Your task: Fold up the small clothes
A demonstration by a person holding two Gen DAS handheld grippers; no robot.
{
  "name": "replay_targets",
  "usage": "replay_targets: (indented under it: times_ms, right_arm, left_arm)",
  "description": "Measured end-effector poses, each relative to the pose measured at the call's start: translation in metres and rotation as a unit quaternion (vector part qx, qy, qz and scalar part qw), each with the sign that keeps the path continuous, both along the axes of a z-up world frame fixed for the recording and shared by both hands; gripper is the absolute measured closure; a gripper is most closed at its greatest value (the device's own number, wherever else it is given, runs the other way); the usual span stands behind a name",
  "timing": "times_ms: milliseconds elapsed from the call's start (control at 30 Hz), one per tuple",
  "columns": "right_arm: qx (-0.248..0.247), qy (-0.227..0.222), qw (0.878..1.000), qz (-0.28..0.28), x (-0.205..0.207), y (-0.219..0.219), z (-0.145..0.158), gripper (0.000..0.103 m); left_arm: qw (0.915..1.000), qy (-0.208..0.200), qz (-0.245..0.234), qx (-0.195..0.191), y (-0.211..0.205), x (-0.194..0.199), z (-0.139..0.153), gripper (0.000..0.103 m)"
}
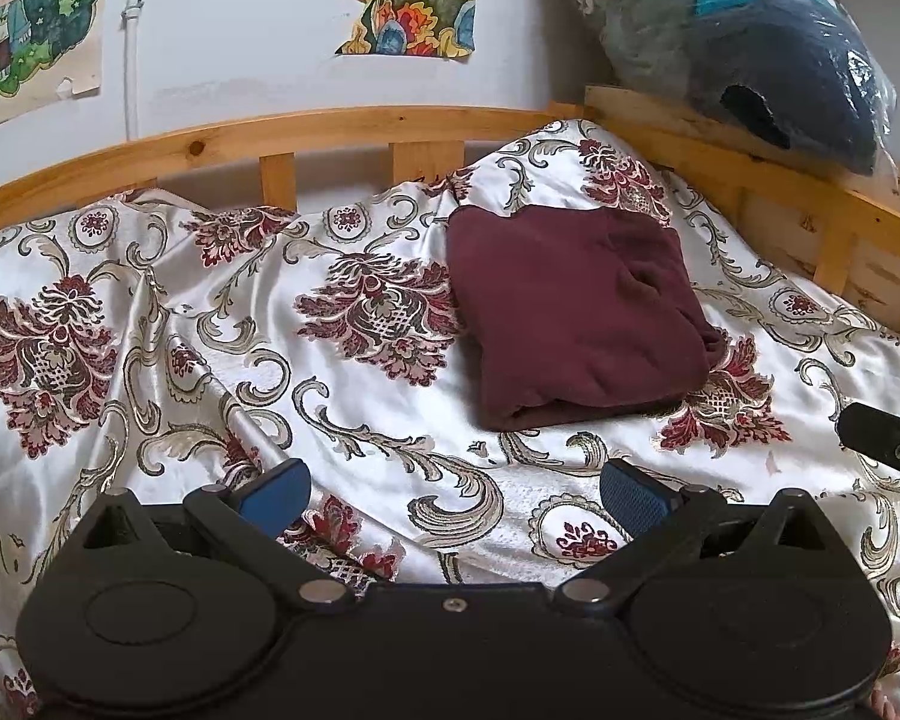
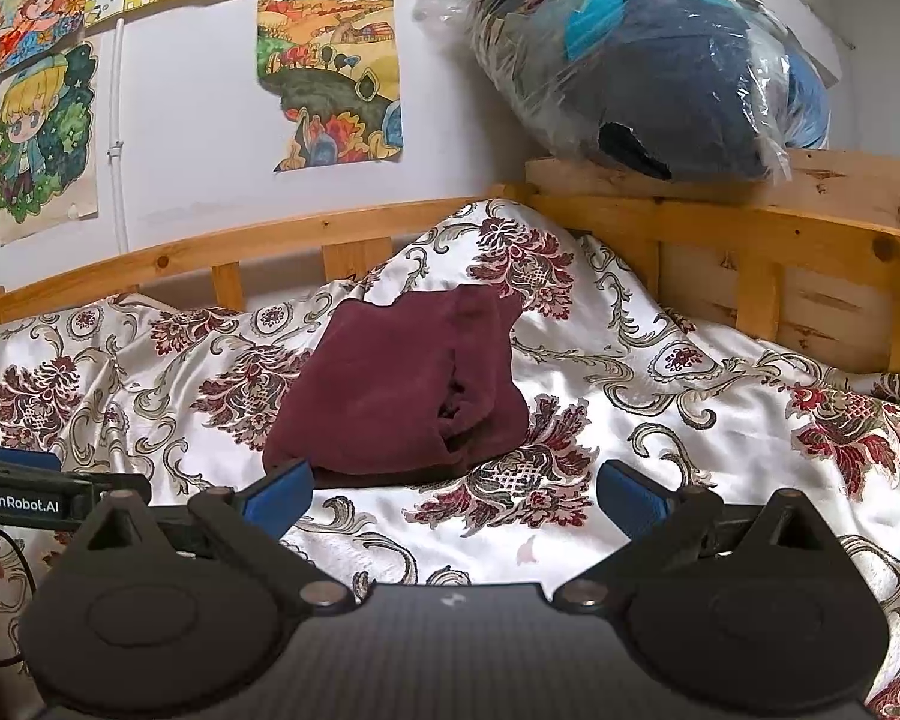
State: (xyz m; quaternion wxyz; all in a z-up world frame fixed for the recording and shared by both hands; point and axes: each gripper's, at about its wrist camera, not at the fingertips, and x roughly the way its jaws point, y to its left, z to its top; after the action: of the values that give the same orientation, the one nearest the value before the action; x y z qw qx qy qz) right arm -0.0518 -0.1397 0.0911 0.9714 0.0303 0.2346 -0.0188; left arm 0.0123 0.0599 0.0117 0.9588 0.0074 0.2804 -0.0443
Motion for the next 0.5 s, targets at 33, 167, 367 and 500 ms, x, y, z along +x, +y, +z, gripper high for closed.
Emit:
replay_targets:
  times_ms: [33, 167, 367, 500]
  right_arm:
    - [0.0, 0.0, 1.0, -0.001, -0.0001, 0.0001, 0.0001, 0.0]
    - [0.001, 0.002, 1.0, -0.001, -0.0002, 0.0004, -0.0002, 0.0]
    - [0.001, 0.006, 1.0, 0.002, 0.0005, 0.0015, -0.0007, 0.0]
    - [0.003, 0.008, 1.0, 0.001, 0.0007, 0.0008, -0.0015, 0.0]
  left_arm:
    - [1.0, 0.0, 0.0, 0.0, -0.0001, 0.0004, -0.0002, 0.001]
    - [1.0, 0.003, -0.001, -0.001, -0.0011, 0.0003, -0.0006, 0.001]
    - [1.0, 0.009, 0.0, -0.002, -0.0017, 0.0011, -0.0015, 0.001]
    - [1.0, 0.008, 0.0, 0.0, -0.0018, 0.0011, -0.002, 0.001]
